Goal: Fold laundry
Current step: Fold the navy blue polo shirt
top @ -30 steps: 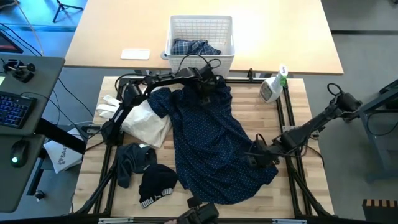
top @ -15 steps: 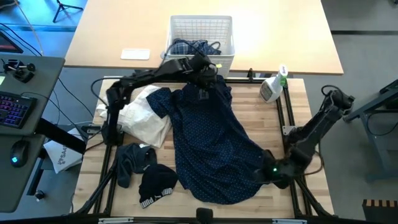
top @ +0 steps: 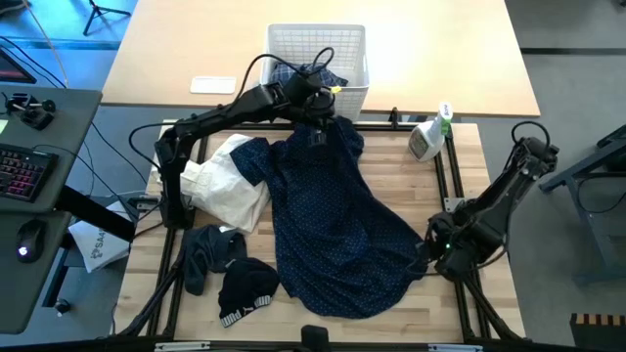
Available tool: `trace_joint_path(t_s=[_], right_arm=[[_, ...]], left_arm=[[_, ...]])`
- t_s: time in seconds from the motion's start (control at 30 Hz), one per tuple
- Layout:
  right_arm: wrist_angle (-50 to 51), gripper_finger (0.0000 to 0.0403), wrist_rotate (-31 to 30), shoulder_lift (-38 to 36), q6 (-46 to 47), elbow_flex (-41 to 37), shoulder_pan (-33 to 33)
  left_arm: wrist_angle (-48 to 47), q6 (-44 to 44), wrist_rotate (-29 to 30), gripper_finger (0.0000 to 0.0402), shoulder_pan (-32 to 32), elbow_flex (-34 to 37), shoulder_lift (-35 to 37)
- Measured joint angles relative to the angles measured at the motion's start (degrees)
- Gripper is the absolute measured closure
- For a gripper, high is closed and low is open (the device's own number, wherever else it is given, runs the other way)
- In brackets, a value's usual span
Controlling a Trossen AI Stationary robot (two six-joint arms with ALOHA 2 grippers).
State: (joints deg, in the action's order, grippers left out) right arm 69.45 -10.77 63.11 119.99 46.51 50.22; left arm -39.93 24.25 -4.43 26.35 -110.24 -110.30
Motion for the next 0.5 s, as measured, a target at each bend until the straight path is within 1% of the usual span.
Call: trace_joint_path(t_s=[0.07,0.13,0.2,0.27,0.33,0.4,0.43,0.5], right_arm=[[-2.6,0.0236,2.1,-1.7,-0.3,-4.7,-1.4],[-6.5,0.0214,3.1,-3.1,-2.5,-8.6,-3.6],[-9.7,0.0205,5.4,-3.8,-5.0,-12.0,-6.1],[-12.8,0.0205,7.9,-3.8,-7.5,-15.0,-8.6],[-17.6,0.0214,9.7,-3.8,-10.1,-17.8,-10.6],[-21.8,0.0232,10.7,-3.3,-11.3,-20.6,-12.2],[-24.4,0.0247,10.8,-3.0,-11.7,-21.8,-12.7],[-27.9,0.0288,10.9,-1.7,-12.3,-22.9,-13.1]], left_arm=[[0.0,0.0,0.0,0.0401,-0.1,0.7,0.0],[-0.7,0.0,0.0,0.0401,-0.1,0.8,-0.1],[-0.7,0.0,-0.1,0.0401,-0.2,0.8,-0.1],[-0.4,0.0,-0.1,0.0401,-0.2,0.8,0.0],[-0.4,0.0,-0.1,0.0401,-0.2,0.8,0.0],[-0.4,0.0,-0.1,0.0401,-0.2,0.8,0.0],[-0.4,0.0,-0.1,0.0401,-0.1,0.8,0.0],[-0.4,0.0,-0.1,0.0401,-0.1,0.8,0.0]])
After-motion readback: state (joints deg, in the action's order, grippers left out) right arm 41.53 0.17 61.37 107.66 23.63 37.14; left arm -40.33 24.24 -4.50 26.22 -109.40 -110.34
